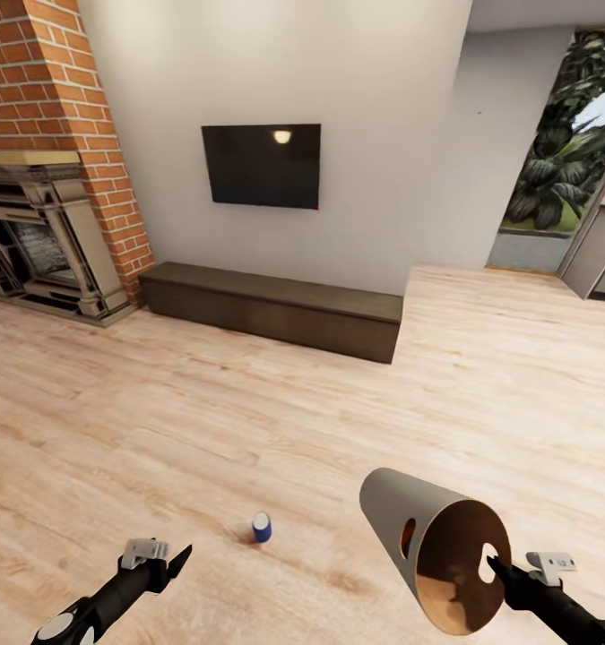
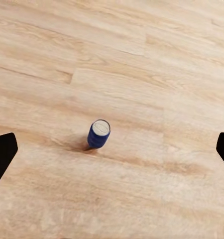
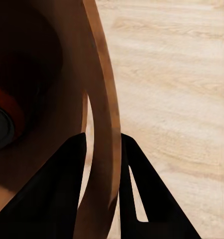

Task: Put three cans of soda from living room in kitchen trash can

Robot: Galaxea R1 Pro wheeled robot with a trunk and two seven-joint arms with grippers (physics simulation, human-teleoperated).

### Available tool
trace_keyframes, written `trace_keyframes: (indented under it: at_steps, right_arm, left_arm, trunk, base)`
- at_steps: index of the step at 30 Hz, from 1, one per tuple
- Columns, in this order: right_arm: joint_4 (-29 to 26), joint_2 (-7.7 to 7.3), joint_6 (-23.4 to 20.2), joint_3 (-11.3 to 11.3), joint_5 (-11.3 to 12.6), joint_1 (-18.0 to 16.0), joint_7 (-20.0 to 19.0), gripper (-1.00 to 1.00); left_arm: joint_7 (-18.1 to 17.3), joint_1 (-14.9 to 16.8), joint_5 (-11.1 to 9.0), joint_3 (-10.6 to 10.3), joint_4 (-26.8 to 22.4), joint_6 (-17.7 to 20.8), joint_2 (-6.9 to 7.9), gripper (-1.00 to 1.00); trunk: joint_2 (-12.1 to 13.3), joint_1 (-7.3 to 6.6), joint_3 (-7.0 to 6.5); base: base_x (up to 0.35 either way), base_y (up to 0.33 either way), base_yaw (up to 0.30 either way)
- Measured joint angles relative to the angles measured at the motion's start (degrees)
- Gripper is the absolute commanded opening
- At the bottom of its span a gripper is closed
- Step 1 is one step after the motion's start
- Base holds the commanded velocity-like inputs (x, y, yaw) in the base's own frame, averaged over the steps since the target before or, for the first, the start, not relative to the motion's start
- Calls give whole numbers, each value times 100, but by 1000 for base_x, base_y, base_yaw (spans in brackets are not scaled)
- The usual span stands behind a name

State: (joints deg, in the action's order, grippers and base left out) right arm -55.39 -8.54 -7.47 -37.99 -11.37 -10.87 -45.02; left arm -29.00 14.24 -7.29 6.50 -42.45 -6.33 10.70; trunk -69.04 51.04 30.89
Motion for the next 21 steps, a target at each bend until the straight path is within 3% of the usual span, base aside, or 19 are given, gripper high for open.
trace_keyframes:
  at_steps: [7, 16, 21]
  right_arm:
    - [0, -16, -21, 2, 10, -26, 31, -100]
    - [1, -23, -24, 3, 217, -28, 37, -100]
    - [1, 4, -15, 31, 215, -28, 41, -100]
  left_arm:
    - [0, 0, 0, 0, 0, 0, -1, 100]
    - [-3, 0, 0, 0, 0, 0, -1, 100]
    - [-3, 0, 1, 0, 84, 18, 2, 100]
  trunk:
    - [0, 0, 39]
    - [0, 0, 106]
    - [0, 0, 143]
  base:
    - [223, -212, -115]
    - [229, -207, -124]
    - [290, -86, -34]
